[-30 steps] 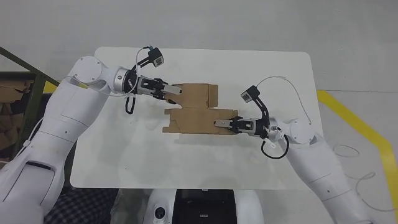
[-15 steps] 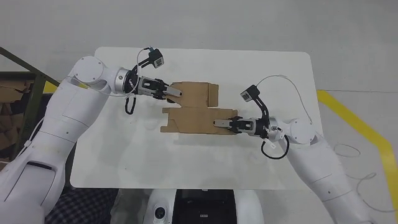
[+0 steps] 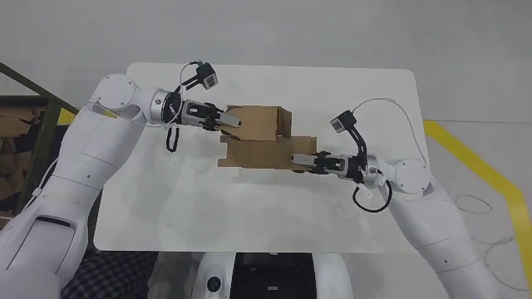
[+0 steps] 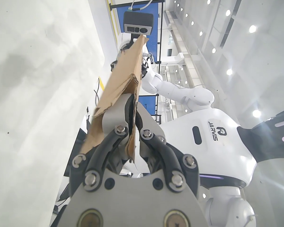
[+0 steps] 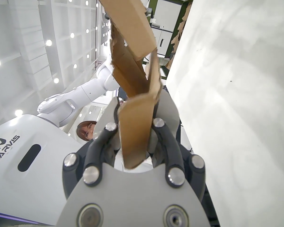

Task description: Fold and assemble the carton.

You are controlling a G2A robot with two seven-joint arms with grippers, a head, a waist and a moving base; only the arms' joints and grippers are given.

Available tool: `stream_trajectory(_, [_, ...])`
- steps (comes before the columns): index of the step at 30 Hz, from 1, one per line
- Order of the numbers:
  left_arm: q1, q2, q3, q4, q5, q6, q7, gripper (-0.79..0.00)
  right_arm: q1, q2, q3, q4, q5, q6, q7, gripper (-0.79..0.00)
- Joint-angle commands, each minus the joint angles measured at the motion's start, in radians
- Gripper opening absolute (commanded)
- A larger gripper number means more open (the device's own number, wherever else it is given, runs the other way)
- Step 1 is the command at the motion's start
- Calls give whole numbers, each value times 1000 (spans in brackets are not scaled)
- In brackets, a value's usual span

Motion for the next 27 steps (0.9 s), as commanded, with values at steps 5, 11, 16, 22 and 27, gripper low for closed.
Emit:
stream_trajectory(5, [12, 3, -14, -26, 10, -7, -19, -785, -16, 19, 81, -30, -39, 8, -9, 0])
stream_trajectory(11, [25, -4, 6, -50, 24, -8, -28, -785, -21, 26, 116, -98, -11, 8, 10, 0])
stream_trajectory(16, [23, -9, 20, -58, 24, -16, -28, -785, 6, 22, 91, -120, 23, 0, 30, 0])
stream_trajectory(22, [20, -11, 44, -76, 20, -25, -28, -785, 50, 9, 24, -103, 26, -7, 32, 0])
stream_trajectory(27, [14, -11, 62, -75, 10, -34, -28, -785, 82, -2, -24, -76, 43, -16, 30, 0])
